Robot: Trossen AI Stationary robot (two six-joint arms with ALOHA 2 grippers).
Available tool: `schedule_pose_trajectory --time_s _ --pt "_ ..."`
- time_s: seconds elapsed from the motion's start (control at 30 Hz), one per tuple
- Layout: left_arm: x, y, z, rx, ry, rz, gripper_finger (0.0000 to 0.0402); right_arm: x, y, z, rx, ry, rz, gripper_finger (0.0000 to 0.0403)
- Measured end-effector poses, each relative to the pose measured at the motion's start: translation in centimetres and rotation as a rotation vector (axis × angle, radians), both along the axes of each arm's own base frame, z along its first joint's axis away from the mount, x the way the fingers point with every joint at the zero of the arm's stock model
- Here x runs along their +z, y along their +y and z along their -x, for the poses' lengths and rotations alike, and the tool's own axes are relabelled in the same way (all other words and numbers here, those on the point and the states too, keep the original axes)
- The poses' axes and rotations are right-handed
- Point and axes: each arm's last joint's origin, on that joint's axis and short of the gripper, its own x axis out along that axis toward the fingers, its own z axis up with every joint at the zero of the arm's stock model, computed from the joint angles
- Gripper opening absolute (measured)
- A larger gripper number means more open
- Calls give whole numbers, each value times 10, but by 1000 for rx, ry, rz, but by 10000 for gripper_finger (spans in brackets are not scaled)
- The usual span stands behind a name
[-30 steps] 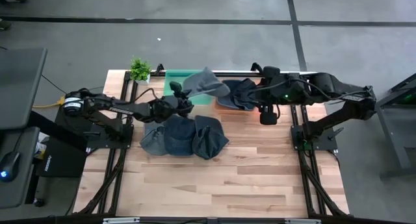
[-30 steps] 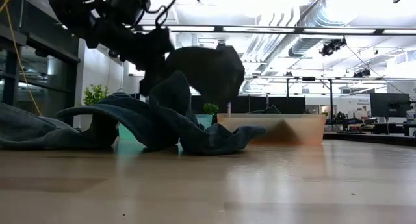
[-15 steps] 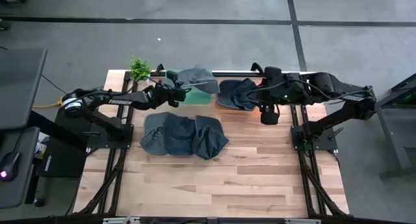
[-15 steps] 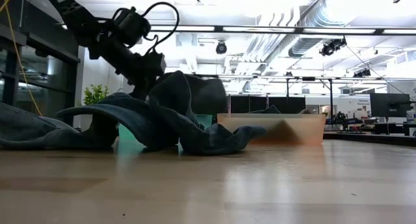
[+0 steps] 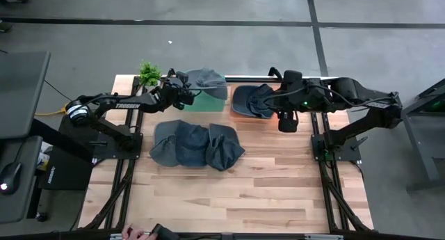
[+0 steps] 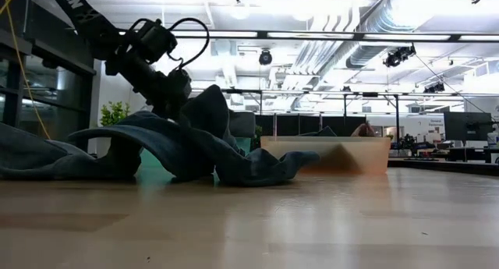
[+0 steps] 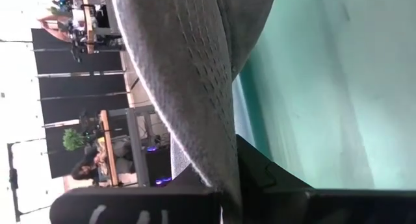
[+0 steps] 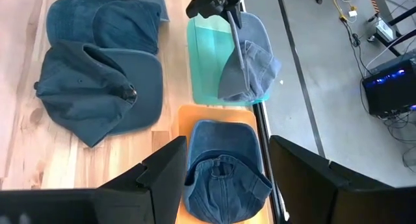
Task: Pick & Place hat
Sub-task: Put the right gray cap into the green bin
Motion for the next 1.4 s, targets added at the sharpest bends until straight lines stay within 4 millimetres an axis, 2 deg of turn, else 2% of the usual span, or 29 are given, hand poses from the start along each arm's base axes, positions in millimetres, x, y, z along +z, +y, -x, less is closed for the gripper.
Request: schedule_pose_trajectory --time_s 0.3,0.73,0.9,1.1,1.3,1.4 --pt "-3 0 3 14 159 -65 5 0 0 0 2 3 7 213" --pt "0 -3 3 5 263 -136 5 0 0 0 4 4 10 213" --pt "12 -16 2 -24 233 -163 5 0 0 0 1 5 12 213" --pt "27 -29 17 -29 194 -108 5 0 0 0 1 4 11 213" --pt "43 -28 28 2 107 -120 5 0 0 0 1 4 11 213" --pt "41 -23 33 48 159 -134 5 0 0 0 0 4 10 213"
